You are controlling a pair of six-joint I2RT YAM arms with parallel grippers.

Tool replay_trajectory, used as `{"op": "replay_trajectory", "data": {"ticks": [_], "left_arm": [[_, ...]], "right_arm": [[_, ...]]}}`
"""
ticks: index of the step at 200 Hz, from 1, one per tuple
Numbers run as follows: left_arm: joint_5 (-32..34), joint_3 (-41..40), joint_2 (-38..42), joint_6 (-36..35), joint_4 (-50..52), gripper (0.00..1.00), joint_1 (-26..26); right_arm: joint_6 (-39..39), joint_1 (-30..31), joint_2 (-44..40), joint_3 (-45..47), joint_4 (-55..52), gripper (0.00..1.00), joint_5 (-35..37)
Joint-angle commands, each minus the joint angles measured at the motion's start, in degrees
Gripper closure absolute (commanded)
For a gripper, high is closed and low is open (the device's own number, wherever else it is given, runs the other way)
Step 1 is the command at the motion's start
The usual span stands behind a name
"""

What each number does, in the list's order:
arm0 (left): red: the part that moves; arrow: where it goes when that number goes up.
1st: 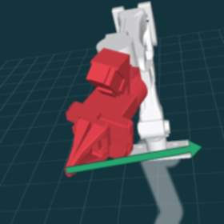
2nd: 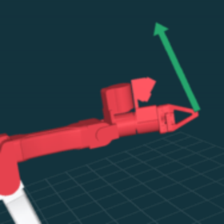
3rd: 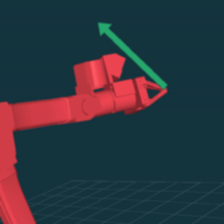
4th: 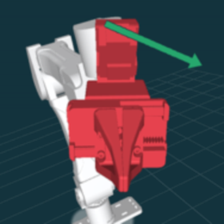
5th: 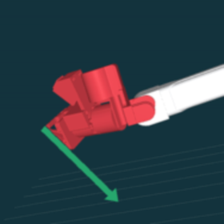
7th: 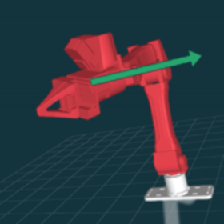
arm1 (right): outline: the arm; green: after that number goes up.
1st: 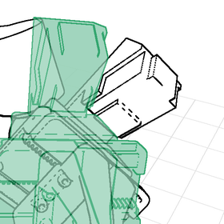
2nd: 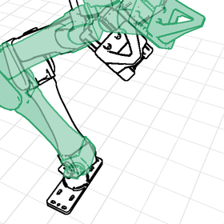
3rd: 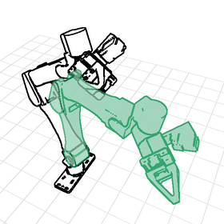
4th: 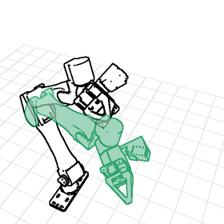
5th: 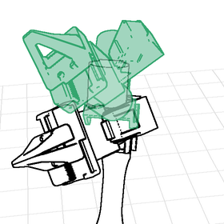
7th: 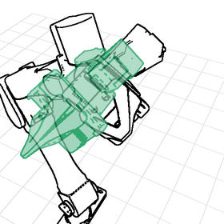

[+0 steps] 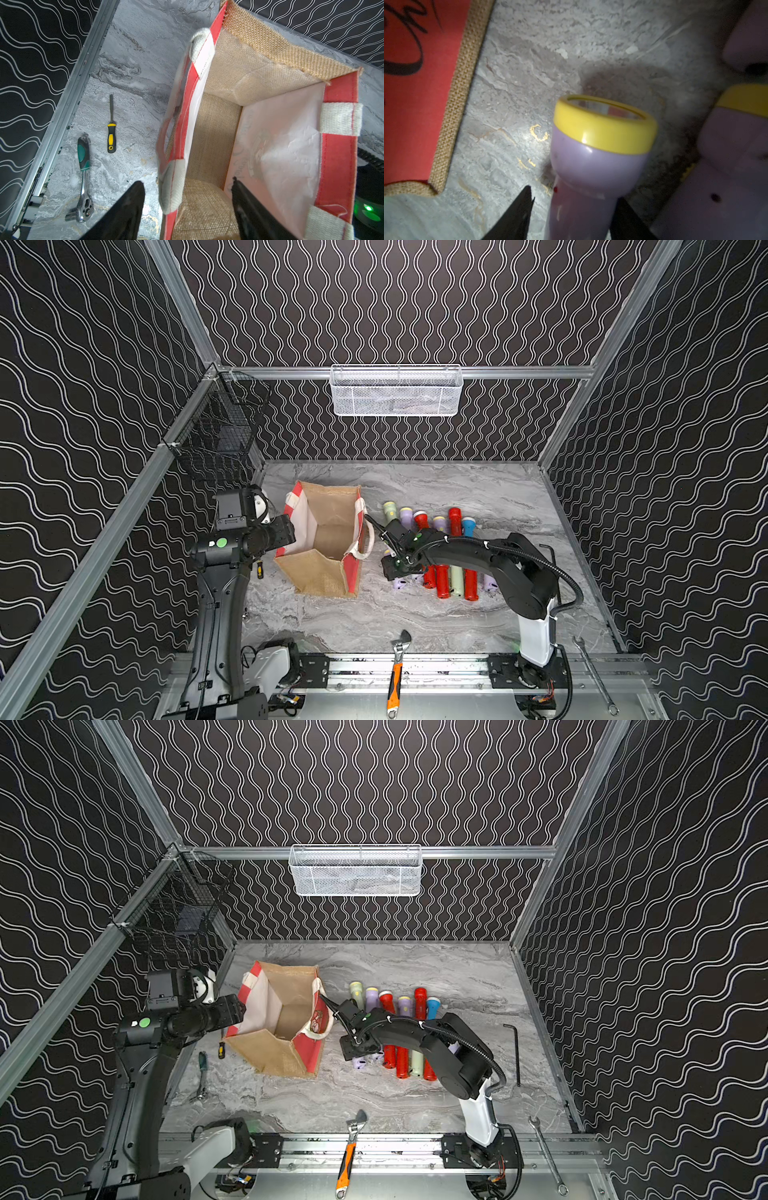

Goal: Put the flashlights into the tote bags
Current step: Pick up the flashlight from the center of the board.

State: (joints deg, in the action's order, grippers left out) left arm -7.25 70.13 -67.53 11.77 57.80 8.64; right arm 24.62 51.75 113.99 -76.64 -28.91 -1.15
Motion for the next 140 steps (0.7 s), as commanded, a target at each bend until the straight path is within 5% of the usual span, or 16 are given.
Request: {"op": "replay_trajectory", "data": {"ticks": [1,82,140], "left_arm": [[-0.5,-0.4,-0.1,-0.1,-2.3,0.29,0.2],[-1.0,-0.2,0.2,-0.2,-2.3,0.29,0.1],[-0.6,-0.4,0.6,-0.4,-2.2,0.29,0.1]], "right_arm": [[0.9,0.3,0.2,-0.3,-3.5,0.42,0.0],[1.0,1.3,0.4,-1.2,-7.7,0.44,3.0],[1.4,1.3,2.4,-0.9,-7.1,0.64,4.4]]}}
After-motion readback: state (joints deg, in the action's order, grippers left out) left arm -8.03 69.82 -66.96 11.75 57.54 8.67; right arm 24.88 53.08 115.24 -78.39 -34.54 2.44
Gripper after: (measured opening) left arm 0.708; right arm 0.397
